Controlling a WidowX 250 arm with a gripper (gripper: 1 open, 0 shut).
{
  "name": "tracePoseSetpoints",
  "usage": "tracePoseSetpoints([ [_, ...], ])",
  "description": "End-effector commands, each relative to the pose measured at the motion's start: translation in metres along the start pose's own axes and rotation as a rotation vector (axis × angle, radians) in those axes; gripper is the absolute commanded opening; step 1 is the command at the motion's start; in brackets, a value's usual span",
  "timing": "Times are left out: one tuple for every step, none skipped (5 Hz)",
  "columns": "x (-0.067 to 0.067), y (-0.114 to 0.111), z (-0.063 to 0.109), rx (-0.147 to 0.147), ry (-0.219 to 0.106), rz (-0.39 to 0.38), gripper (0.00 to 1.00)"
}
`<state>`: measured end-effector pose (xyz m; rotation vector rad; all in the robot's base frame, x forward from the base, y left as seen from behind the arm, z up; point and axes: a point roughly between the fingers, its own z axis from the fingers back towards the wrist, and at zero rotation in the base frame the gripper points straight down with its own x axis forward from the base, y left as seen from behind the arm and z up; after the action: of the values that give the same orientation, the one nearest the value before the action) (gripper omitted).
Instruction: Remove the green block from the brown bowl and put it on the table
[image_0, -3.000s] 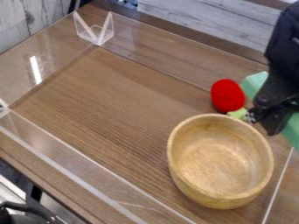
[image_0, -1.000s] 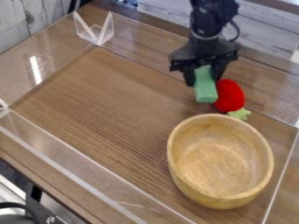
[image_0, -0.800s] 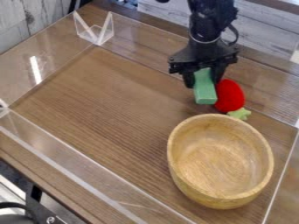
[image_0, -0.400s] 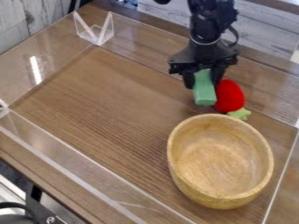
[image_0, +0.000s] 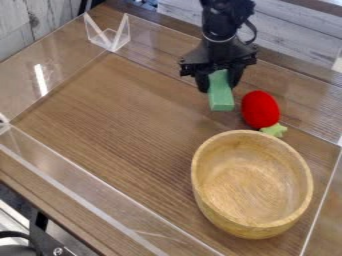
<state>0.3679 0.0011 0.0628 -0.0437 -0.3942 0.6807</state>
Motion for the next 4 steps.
tracePoseSetpoints([
  [0.001,-0.020,0.023,-0.061,-0.064,-0.016,0.00],
  [-0.005,-0.029,0.026,-0.088,-0.066,-0.062,0.00],
  [-0.002,-0.027,0.030,-0.096,-0.074,-0.081,0.00],
  [0.005,-0.022,0.034,-0.084,-0.090,-0.058,0.00],
])
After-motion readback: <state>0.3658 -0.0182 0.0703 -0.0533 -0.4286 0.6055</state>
